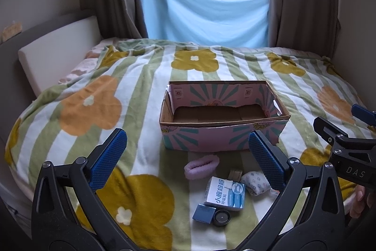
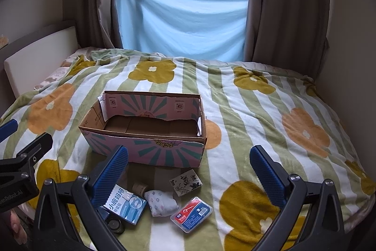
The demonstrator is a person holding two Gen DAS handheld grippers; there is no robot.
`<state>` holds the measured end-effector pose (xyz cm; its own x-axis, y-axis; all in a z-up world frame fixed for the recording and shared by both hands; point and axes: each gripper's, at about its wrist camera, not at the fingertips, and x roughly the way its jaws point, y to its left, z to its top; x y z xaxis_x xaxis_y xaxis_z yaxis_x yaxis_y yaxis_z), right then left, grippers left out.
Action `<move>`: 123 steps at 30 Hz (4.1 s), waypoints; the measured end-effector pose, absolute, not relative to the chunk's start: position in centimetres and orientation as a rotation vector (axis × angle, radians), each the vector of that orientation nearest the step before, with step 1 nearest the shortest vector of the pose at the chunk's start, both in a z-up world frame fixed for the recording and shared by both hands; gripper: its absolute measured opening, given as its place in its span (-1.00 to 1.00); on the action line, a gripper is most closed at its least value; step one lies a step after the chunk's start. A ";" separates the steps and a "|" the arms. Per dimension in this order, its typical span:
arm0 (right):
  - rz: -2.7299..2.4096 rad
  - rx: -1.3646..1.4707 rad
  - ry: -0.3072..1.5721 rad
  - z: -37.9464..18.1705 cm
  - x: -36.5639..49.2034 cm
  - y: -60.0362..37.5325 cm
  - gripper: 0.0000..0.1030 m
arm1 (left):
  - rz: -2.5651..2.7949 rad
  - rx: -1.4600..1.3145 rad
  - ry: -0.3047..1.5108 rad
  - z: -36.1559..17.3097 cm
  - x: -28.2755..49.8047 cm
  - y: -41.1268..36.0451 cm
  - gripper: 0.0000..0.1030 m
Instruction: Organize objects
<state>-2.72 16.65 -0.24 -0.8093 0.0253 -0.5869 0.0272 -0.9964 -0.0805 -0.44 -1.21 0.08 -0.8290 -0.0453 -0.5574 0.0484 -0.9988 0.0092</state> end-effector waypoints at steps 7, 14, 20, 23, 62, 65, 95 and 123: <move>-2.985 0.963 0.138 -0.1 -2.6 16.5 0.99 | -2.953 0.904 0.024 0.0 -0.4 -1.6 0.99; -2.991 0.950 0.139 0.1 -2.6 16.3 0.99 | -2.952 0.915 0.022 -0.2 -0.4 -1.6 0.99; -2.996 0.949 0.137 0.1 -2.6 16.3 0.99 | -2.949 0.930 0.024 -0.5 -0.5 -1.5 0.99; -2.996 0.948 0.130 0.1 -2.6 16.4 0.99 | -2.952 0.925 0.023 -0.5 -0.5 -1.5 0.99; -2.995 0.981 0.111 -1.5 -1.9 17.6 0.99 | -2.962 0.953 -0.038 -1.3 -0.4 -1.2 0.99; -2.992 1.010 0.105 -2.0 -2.2 18.5 0.99 | -2.980 0.975 -0.104 -2.2 -0.5 -0.4 0.99; -2.290 1.228 0.403 -20.7 -5.2 22.6 0.99 | -2.838 1.604 -0.333 -20.6 -5.0 7.2 0.96; -2.333 1.144 0.417 -19.9 -5.2 20.6 0.61 | -2.876 1.618 -0.274 -20.1 -5.1 6.6 0.70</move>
